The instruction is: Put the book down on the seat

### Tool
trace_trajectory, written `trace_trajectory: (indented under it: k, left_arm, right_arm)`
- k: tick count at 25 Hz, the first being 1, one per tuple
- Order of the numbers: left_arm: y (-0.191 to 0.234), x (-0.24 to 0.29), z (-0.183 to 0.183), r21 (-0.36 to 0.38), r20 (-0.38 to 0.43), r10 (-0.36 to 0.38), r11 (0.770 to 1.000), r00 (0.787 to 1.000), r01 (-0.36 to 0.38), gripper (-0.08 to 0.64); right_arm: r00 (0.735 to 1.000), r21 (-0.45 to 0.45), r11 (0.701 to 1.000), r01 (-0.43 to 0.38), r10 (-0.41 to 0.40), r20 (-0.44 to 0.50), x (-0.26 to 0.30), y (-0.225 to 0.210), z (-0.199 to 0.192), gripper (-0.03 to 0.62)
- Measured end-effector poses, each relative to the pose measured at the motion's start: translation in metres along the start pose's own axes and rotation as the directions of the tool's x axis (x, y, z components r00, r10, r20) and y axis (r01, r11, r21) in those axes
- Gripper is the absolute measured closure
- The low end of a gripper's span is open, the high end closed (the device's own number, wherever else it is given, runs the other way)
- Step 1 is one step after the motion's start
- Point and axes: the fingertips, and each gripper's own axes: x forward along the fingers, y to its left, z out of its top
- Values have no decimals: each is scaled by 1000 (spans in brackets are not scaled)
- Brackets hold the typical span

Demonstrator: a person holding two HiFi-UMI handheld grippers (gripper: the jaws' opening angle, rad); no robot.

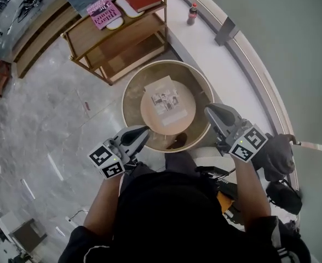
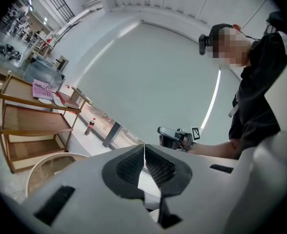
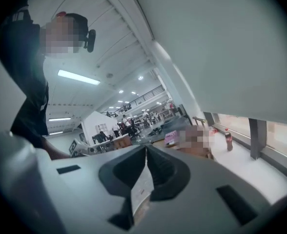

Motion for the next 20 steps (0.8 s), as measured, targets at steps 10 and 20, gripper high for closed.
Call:
trace_trajectory:
  k: [10, 20]
  left_arm:
    - [82, 59, -48, -126, -103, 44, 990, 994, -57, 534]
    - [202, 77, -157, -297, -195, 208, 919, 958, -260, 450]
  right_arm:
    - [995, 88, 993, -76, 82, -65, 52, -110, -41, 561]
    - [965, 151, 988, -24, 63, -254, 92, -165, -170, 477]
